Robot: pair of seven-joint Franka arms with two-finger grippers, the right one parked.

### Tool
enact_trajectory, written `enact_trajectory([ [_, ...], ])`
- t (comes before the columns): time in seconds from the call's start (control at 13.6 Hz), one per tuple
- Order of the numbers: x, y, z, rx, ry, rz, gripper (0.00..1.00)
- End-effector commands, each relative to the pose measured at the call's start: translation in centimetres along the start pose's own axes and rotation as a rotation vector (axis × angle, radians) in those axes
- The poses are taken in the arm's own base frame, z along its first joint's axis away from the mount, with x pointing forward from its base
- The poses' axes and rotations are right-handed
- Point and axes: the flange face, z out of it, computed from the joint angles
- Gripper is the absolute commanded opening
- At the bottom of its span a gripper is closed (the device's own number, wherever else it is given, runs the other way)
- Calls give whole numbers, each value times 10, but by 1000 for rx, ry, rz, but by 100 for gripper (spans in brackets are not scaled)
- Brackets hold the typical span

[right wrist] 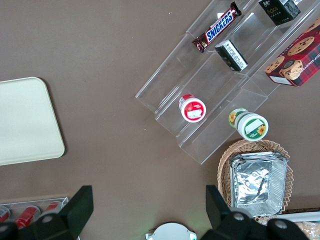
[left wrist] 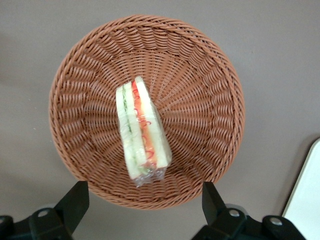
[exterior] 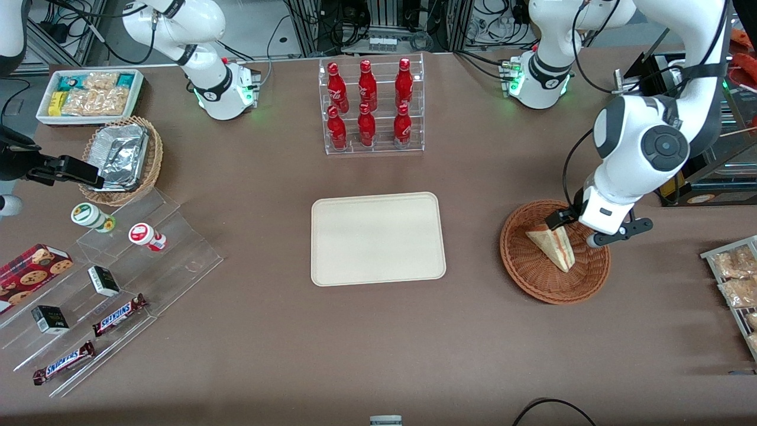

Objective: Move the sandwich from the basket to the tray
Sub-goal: 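Lower the open left gripper around the sandwich and close on it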

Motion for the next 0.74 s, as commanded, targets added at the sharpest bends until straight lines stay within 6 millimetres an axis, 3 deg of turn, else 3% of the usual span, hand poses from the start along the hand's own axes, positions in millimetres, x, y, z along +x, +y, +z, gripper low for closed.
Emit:
enact_trajectory([
  [0.0,0,5,11,-10,31,-125,100],
  [0.37,-12,-4,34,-12,32,-140,100],
  [0.66,-10,-6,51,-14,31,-147,100],
])
